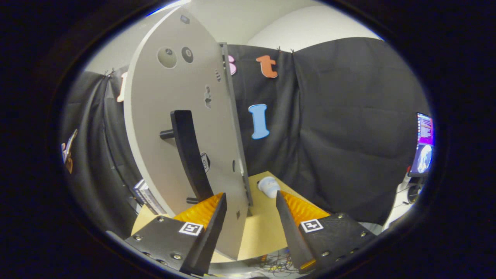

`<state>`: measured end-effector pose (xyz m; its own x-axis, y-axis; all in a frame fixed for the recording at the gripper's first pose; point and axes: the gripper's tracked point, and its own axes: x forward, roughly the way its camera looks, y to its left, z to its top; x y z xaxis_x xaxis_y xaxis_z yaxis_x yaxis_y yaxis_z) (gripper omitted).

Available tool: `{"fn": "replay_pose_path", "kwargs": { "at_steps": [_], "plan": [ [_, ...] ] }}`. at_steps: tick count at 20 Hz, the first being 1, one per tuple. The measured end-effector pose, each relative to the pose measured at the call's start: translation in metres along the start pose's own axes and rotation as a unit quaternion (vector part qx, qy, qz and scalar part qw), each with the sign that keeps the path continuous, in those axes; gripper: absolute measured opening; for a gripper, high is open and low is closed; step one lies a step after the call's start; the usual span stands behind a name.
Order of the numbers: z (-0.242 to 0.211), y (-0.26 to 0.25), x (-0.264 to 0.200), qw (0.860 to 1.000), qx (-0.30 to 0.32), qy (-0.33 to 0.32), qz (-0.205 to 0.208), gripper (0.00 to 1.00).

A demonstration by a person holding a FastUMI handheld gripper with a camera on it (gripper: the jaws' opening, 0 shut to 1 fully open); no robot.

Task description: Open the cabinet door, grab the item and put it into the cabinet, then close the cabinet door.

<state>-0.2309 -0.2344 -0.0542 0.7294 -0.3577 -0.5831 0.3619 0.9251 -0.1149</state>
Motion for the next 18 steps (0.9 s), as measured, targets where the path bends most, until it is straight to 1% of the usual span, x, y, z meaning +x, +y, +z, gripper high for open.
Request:
{"fn": "replay_pose_path", "kwargs": {
  "at_steps": [3, 6, 7, 13, 18],
  "plan": [
    [-0.007, 0.027, 0.005, 0.999, 0.005, 0.01, 0.042, 0.79],
    [-0.01, 0.053, 0.016, 0.997, 0.011, 0.013, 0.072, 0.79],
    [-0.009, 0.052, 0.021, 0.997, 0.009, 0.015, 0.075, 0.8],
    [-0.027, 0.113, 0.052, 0.991, -0.003, 0.036, 0.131, 0.99],
    [-0.035, 0.155, 0.074, 0.985, -0.019, 0.049, 0.163, 0.98]
  ]
}}
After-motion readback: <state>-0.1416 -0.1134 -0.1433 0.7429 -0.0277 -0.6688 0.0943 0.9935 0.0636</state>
